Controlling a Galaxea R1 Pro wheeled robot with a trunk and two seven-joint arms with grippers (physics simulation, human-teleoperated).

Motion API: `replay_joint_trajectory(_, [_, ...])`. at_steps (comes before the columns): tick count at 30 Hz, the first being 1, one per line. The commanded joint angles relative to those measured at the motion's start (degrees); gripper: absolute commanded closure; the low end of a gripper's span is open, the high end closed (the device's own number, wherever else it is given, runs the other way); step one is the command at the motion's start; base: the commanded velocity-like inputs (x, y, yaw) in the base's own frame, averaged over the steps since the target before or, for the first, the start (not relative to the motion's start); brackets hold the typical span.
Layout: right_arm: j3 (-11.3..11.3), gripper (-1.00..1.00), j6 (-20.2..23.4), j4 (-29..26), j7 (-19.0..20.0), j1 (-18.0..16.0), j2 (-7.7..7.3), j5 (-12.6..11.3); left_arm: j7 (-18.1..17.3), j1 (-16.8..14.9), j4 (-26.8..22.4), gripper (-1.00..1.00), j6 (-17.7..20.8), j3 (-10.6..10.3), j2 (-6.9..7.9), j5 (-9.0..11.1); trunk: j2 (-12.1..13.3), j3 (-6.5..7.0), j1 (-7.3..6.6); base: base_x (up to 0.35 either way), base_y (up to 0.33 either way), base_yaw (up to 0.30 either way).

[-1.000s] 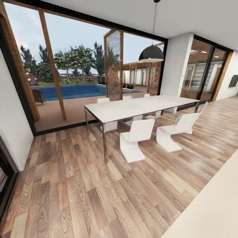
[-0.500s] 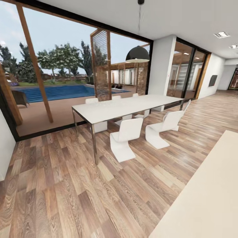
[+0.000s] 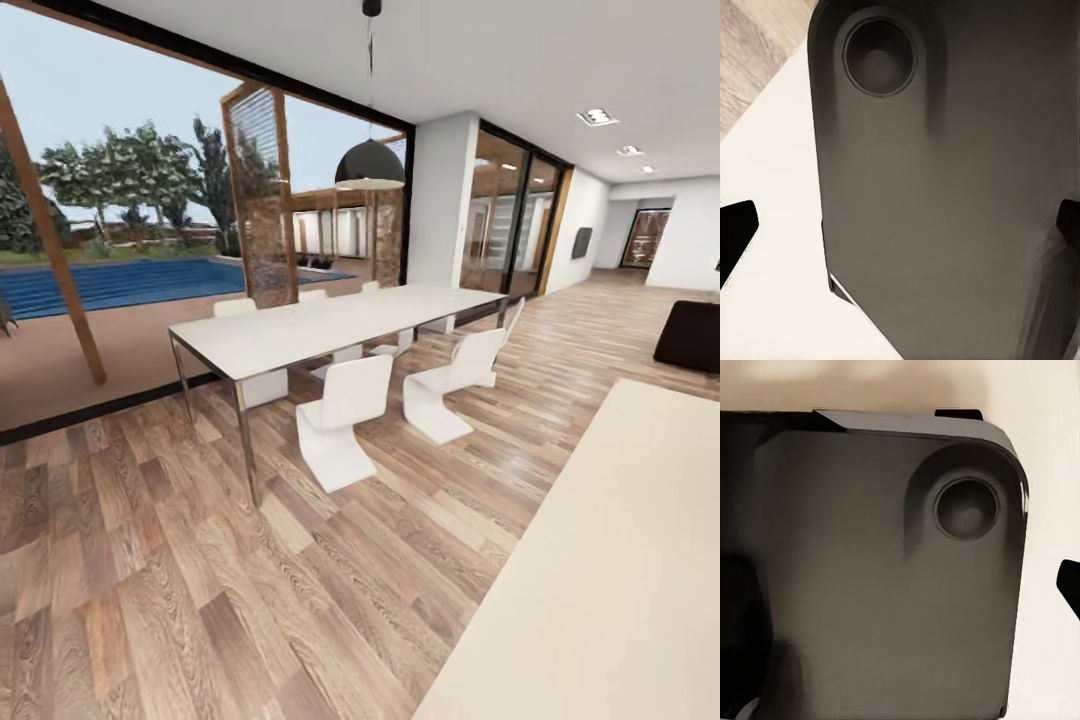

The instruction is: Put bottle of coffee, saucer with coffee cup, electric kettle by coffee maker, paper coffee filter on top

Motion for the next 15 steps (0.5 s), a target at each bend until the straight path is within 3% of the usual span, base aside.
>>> replay_joint_trajectory(1, [0.0, -1.0, -0.5, 0.0, 0.0, 0.0, 0.01, 0.0, 0.0, 0.0, 0.0, -1.0, 0.0, 0.0, 0.0, 0.0, 0.0, -0.04, 0.0, 0.0, 0.0, -0.265])
replay_joint_trajectory(15, [0.0, -1.0, -1.5, 0.0, 0.1, 0.0, 0.01, 0.0, 0.0, 0.0, 0.0, -1.0, -0.2, -0.2, 0.17, 0.0, 0.0, -0.04, 0.0, 0.0, 0.0, -0.265])
